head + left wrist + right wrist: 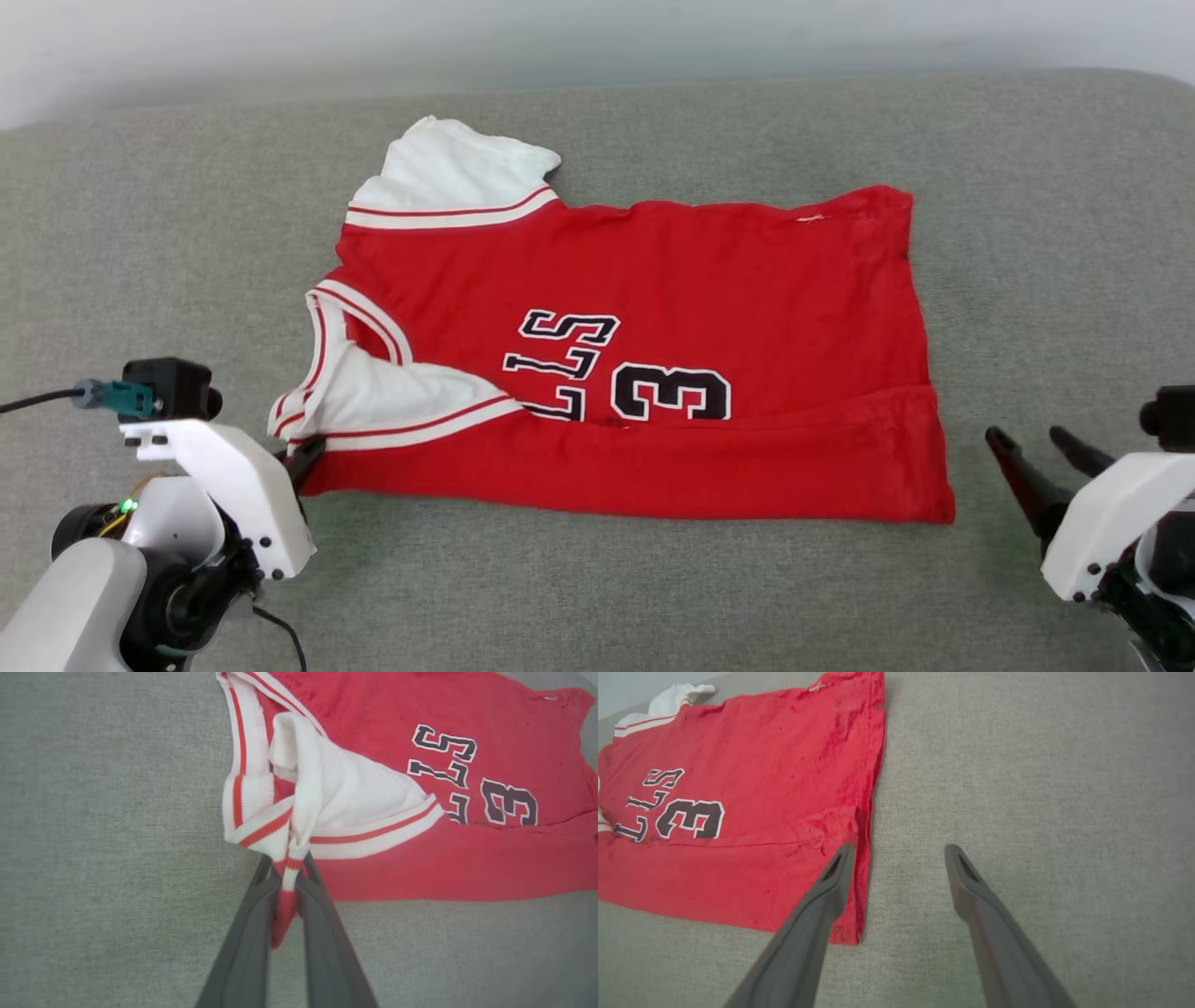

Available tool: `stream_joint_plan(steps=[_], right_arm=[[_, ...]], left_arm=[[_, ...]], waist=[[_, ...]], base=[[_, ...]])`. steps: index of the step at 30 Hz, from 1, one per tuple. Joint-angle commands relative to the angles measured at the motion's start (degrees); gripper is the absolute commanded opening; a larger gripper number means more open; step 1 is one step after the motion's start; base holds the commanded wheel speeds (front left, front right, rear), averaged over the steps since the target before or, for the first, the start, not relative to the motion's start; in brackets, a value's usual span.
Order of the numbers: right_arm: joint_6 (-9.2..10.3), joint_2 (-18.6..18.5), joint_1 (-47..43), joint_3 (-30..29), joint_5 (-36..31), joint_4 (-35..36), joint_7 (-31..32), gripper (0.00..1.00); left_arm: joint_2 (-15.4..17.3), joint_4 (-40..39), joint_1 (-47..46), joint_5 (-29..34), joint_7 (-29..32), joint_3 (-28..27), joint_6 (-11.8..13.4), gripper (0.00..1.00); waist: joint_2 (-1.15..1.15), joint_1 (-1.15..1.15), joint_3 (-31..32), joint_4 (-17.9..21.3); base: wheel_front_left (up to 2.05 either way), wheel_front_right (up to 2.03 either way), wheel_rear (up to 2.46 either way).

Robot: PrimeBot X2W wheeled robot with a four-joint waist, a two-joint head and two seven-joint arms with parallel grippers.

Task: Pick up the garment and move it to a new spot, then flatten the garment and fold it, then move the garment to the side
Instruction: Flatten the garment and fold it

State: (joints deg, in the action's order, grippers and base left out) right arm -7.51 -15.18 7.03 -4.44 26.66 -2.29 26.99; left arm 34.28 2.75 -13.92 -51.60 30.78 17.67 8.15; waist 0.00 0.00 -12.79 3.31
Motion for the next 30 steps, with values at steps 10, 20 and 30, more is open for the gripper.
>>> stream_joint_plan(steps=[10, 20, 30], right_arm=[[0.02, -0.01, 4.25, 8.16, 4.61, -9.34, 12.73, 1.0], [-0.02, -0.4, 7.25, 11.17, 5.65, -11.35, 15.91, 0.0], [0.02, -2.82, 6.84, 11.44, 5.93, -7.08, 14.71, 0.0]], left_arm=[[-0.67, -5.8, -1.66, 2.47, -0.07, 1.61, 2.25, 0.0], [-1.85, -4.68, -1.74, 2.24, -1.62, 1.69, 2.0, 0.0], [-3.49, -5.22, 1.9, 2.72, -5.61, 0.76, 4.34, 0.0]], waist=[[0.0, 0.0, -3.01, -2.26], [0.0, 0.0, -2.66, -2.48], [0.0, 0.0, 2.9, -2.33]], base=[[0.0, 0.0, 0.0], [0.0, 0.0, 0.0], [0.0, 0.0, 0.0]])
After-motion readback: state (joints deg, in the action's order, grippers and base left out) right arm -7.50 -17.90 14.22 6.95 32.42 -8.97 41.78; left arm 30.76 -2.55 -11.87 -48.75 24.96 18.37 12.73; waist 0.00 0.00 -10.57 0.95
